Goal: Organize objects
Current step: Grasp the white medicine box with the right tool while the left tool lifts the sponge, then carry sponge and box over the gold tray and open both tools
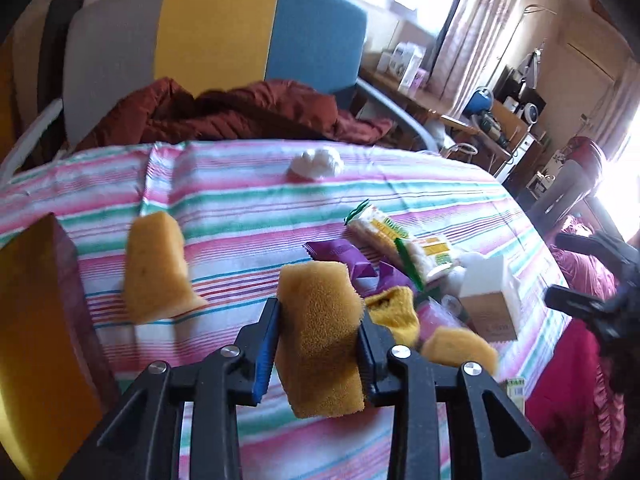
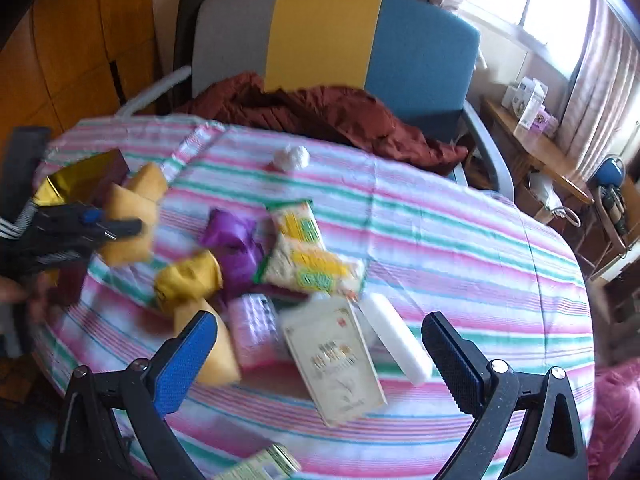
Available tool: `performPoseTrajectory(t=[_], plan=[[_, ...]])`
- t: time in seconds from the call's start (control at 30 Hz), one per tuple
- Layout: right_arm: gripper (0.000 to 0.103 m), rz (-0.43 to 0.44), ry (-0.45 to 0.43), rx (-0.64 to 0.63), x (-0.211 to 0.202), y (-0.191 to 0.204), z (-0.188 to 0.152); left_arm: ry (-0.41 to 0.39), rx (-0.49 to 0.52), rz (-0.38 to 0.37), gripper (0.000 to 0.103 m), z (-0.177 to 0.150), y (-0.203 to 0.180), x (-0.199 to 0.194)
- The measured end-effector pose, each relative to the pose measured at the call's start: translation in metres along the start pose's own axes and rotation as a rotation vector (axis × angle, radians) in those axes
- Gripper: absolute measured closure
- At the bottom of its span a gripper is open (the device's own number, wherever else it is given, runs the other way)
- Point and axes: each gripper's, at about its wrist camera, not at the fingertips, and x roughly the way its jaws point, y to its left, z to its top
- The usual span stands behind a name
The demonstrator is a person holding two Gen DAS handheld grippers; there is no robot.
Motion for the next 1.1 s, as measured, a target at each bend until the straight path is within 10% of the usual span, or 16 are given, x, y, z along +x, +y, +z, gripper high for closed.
performPoseTrajectory(t=[0.47, 0.6, 1.1], plan=[[0.019, -0.03, 0.135, 0.02, 0.048, -0.011, -0.021, -0.044, -0.018, -0.054, 0.069, -0.045, -0.005, -0.058], [0.046, -0.043, 0.187, 0.005, 0.065, -0.004, -0.024, -0.061, -0.014, -0.031, 0.069, -0.053, -0.001, -0.072], [0.047, 0.041, -0.097, 0.13, -0.042, 0.022, -0.002, -0.137, -0.15, 0.178, 0.068, -0.094, 0.079, -0.137]])
